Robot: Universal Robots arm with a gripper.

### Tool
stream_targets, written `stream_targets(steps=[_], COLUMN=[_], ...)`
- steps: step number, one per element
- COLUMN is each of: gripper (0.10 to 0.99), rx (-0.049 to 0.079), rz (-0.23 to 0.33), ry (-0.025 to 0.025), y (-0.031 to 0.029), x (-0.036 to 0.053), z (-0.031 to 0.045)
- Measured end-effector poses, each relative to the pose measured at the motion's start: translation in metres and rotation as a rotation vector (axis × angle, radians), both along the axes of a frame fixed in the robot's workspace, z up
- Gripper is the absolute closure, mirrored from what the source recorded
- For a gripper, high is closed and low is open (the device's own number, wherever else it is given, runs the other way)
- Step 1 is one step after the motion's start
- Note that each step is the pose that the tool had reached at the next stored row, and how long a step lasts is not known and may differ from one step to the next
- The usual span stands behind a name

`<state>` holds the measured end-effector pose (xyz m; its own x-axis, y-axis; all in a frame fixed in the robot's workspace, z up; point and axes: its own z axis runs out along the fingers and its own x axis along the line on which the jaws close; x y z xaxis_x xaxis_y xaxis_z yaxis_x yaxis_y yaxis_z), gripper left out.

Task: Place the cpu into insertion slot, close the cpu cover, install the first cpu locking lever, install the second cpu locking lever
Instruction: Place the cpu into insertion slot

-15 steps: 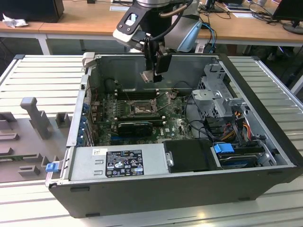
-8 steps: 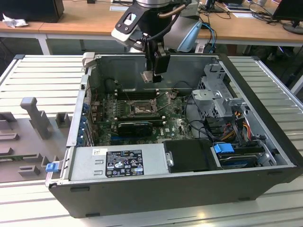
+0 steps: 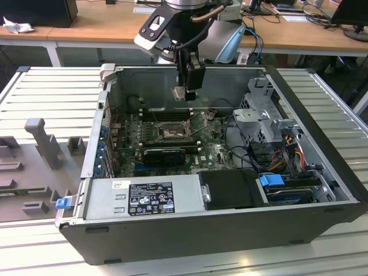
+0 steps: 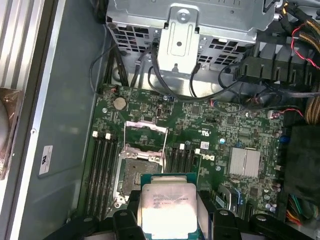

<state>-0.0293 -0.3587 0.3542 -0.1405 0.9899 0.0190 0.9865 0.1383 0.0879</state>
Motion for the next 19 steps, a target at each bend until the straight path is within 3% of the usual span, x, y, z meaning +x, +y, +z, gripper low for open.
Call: stream_targets(steps=[19], gripper=[0.557], rx=[0.000], rz=[-0.123], ry=[0.0000], y=[0.0000], x=[-0.0001], z=[-0.0013])
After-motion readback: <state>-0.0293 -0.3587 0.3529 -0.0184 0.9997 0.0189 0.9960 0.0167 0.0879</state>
